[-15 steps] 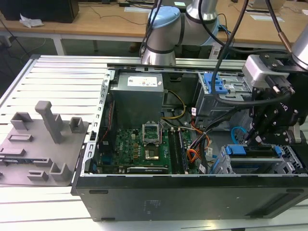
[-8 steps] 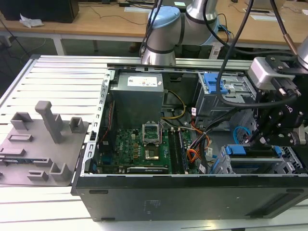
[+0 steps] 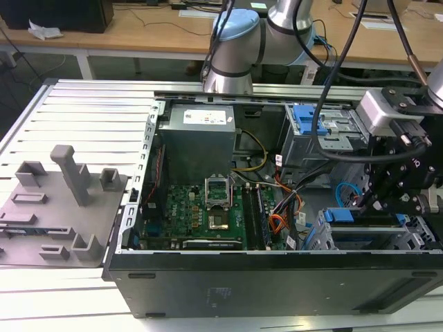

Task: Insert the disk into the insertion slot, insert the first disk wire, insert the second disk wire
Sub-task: 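Insert the second disk wire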

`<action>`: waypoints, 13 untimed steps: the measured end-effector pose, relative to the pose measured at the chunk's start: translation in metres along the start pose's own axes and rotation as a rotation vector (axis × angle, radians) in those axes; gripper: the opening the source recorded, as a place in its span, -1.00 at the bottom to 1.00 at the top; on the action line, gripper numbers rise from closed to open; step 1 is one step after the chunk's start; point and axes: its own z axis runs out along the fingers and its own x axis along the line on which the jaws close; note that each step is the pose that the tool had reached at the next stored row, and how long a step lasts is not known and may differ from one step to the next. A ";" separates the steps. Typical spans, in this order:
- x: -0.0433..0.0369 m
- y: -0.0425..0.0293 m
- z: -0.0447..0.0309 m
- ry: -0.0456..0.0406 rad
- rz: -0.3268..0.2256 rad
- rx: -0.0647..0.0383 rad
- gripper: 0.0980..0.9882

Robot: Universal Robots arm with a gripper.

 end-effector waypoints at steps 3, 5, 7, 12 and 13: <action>0.0007 -0.0002 0.0035 0.0011 0.000 0.000 -0.86; 0.0007 -0.0003 0.0044 0.0003 0.000 0.000 -0.86; 0.0007 -0.0003 0.0046 0.0001 0.000 0.000 -0.86; 0.0007 -0.0003 0.0053 -0.0009 0.000 0.000 -0.70; 0.0007 -0.0003 0.0050 -0.0001 0.000 0.000 -0.70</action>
